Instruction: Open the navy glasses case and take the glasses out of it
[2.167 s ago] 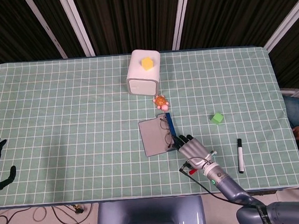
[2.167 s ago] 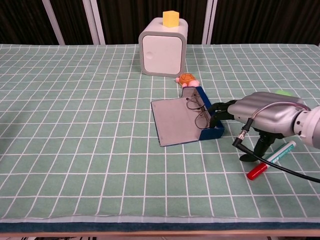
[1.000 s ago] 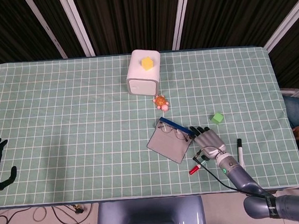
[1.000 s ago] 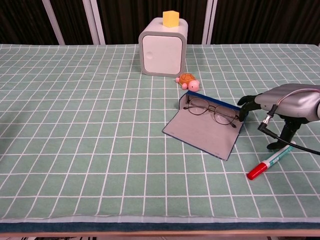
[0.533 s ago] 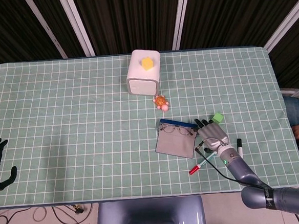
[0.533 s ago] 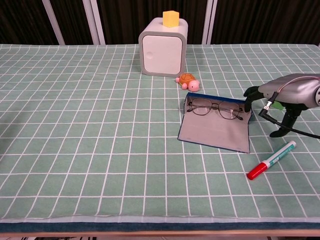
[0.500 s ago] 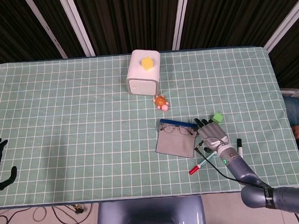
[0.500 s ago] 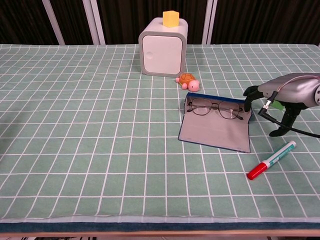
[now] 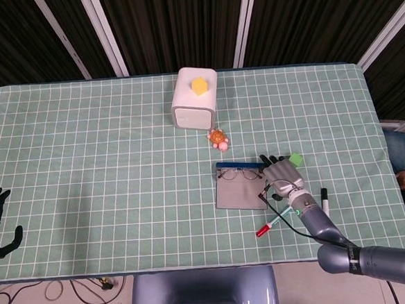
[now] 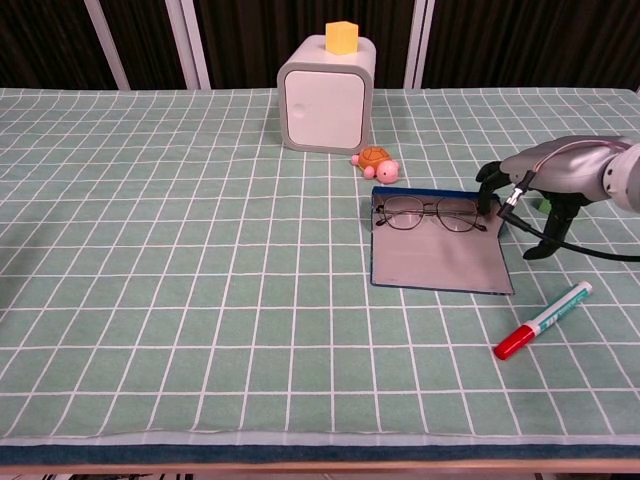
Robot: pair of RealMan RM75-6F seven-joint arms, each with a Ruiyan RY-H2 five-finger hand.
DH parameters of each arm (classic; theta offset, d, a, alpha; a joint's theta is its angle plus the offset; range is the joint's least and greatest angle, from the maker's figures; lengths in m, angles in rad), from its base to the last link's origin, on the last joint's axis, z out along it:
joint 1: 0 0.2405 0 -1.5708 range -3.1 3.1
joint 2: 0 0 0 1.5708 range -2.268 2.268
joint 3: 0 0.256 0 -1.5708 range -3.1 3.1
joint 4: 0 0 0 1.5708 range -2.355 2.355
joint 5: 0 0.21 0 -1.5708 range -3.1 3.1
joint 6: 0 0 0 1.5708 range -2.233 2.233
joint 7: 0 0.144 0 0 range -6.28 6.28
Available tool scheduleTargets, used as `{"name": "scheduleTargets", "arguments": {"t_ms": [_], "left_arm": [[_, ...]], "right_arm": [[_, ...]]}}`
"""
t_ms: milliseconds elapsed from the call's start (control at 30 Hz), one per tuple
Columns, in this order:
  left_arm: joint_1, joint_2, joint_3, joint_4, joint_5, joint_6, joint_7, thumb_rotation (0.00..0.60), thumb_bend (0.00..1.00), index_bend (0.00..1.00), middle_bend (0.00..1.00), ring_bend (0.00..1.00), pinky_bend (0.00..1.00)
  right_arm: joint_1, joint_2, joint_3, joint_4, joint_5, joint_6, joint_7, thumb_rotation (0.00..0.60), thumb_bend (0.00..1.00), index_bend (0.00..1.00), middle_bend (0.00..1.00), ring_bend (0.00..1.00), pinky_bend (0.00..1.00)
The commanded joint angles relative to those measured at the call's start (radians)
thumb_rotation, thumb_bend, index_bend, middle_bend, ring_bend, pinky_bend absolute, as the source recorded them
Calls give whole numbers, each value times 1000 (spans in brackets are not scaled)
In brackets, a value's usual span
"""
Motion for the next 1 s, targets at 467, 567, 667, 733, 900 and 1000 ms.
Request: {"name": "scheduleTargets", "arguments": {"t_ms": [467, 567, 667, 733, 900, 1000], "left_arm": [[0, 0, -1, 0, -2, 2, 0, 600, 442, 52, 0, 0, 0], [0, 0, -2, 0, -3, 1, 1, 600, 442, 52, 0, 0, 0], [0, -1, -4, 2, -2, 4, 0, 600, 442, 52, 0, 0, 0], [-1, -1, -4, 2, -4, 2, 0, 600, 442, 52, 0, 0, 0], [-2, -2, -6, 2, -10, -2, 0, 600, 443, 52, 0, 0, 0], [-3, -3, -7, 3, -12, -2, 1, 600, 442, 52, 0, 0, 0]], "right_arm": [[64, 46, 1, -53, 86, 15, -61, 600, 277, 285, 81, 141, 229], [82, 80, 13, -97, 122, 10, -65, 600, 270, 271, 88, 141, 229], [111, 131, 50, -163, 188, -8, -46, 600, 252, 254, 90, 141, 229], [138, 164, 73, -188, 255, -40, -32, 600, 238, 249, 97, 141, 229], [253, 216, 80, -155, 502, -197, -20, 600, 195, 233, 144, 154, 229], [351, 220, 43, -88, 653, -299, -28, 600, 195, 233, 164, 160, 229]]}}
